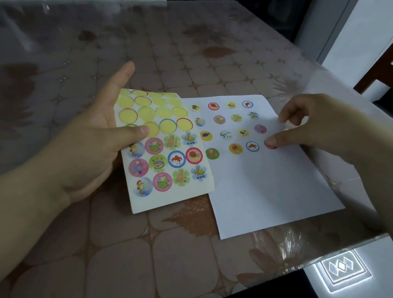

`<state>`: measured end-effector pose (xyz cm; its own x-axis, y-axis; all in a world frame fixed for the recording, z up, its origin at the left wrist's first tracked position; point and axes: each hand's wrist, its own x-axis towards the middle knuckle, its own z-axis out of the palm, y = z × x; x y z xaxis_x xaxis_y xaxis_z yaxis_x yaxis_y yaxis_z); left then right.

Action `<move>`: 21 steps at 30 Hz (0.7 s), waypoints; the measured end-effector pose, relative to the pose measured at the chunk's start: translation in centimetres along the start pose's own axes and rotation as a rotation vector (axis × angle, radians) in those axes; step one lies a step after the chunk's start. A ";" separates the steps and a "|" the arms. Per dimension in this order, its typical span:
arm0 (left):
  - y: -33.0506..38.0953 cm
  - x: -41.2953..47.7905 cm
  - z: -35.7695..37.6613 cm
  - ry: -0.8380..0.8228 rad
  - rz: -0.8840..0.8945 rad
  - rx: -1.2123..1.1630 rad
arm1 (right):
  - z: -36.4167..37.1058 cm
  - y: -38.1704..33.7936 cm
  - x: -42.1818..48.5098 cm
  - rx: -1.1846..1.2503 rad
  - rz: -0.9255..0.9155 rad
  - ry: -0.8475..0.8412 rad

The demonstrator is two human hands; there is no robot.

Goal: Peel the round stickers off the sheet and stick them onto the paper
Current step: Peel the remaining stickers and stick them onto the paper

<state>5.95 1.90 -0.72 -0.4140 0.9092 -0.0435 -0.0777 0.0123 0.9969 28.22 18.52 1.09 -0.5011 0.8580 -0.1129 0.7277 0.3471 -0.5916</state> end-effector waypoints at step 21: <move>-0.6 0.2 -0.7 -0.115 0.106 0.019 | 9.6 -9.2 -1.5 0.081 -0.720 0.203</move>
<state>5.26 1.74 -1.40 -0.3121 0.9475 0.0691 -0.0218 -0.0799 0.9966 17.77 10.42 -0.98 -0.7380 0.4852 0.4690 0.2121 0.8266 -0.5213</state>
